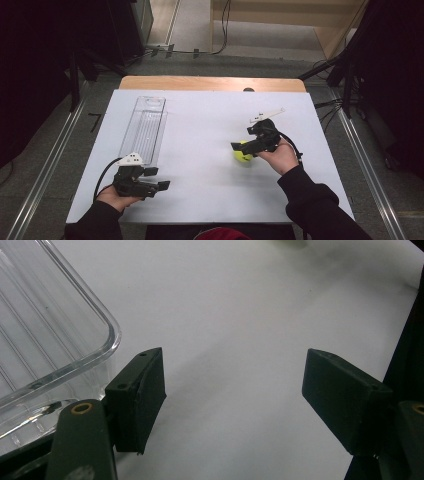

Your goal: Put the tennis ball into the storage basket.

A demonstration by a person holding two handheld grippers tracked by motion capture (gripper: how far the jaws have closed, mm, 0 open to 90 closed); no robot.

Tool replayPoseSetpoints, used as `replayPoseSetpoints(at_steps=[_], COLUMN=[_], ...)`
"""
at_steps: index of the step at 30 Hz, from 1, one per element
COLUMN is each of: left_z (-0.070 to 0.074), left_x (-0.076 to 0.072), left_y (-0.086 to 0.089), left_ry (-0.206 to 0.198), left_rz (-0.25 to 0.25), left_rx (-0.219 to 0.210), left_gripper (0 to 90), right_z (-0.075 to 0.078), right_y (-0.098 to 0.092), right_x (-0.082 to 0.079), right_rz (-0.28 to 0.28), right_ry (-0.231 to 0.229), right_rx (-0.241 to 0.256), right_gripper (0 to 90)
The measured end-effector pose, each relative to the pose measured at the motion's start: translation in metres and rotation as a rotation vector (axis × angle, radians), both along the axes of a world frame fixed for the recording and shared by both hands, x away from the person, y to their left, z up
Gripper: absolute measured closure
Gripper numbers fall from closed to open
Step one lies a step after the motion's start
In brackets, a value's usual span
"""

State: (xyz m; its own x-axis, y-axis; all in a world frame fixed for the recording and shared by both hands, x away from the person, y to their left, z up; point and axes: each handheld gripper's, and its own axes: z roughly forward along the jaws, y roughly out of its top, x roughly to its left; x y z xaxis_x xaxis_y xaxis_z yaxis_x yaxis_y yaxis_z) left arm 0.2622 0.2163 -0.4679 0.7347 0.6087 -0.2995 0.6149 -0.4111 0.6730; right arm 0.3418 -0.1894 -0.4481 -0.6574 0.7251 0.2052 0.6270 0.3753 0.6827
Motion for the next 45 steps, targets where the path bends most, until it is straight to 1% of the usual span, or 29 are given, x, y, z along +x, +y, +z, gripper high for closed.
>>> replayPoseSetpoints(at_steps=[4,6,20,25,28,36,40,45], left_z=[0.000,0.000,0.000,0.000,0.000,0.000,0.000,0.000], left_x=[0.000,0.000,-0.001,-0.001,-0.001,-0.001,-0.001,-0.001], left_y=[0.000,0.000,0.000,0.000,0.000,-0.001,0.000,0.000], left_ry=[0.000,0.000,-0.001,-0.001,-0.001,-0.001,-0.002,-0.001], left_rz=[-0.001,-0.001,-0.001,-0.002,-0.002,-0.003,-0.005,-0.008], left_rx=[0.000,-0.001,0.002,0.003,0.003,0.005,0.006,0.008], left_gripper=[26.3,26.3,26.3,26.3,26.3,26.3,26.3,26.3], right_z=[-0.003,-0.004,-0.014,-0.018,-0.021,-0.027,-0.030,-0.033], right_y=[-0.001,-0.002,-0.001,-0.002,-0.003,-0.003,-0.001,-0.002], right_x=[0.001,0.001,0.002,0.003,0.004,0.005,0.005,0.005], right_rz=[-0.006,-0.007,-0.008,-0.014,-0.018,-0.016,-0.027,-0.023], right_ry=[0.002,0.012,0.033,0.042,0.056,0.069,0.084,0.090], right_rx=[-0.004,-0.005,-0.029,-0.032,-0.029,-0.032,-0.051,-0.042], right_gripper=[5.7,5.8,5.7,5.8,5.7,5.7,5.7,5.7])
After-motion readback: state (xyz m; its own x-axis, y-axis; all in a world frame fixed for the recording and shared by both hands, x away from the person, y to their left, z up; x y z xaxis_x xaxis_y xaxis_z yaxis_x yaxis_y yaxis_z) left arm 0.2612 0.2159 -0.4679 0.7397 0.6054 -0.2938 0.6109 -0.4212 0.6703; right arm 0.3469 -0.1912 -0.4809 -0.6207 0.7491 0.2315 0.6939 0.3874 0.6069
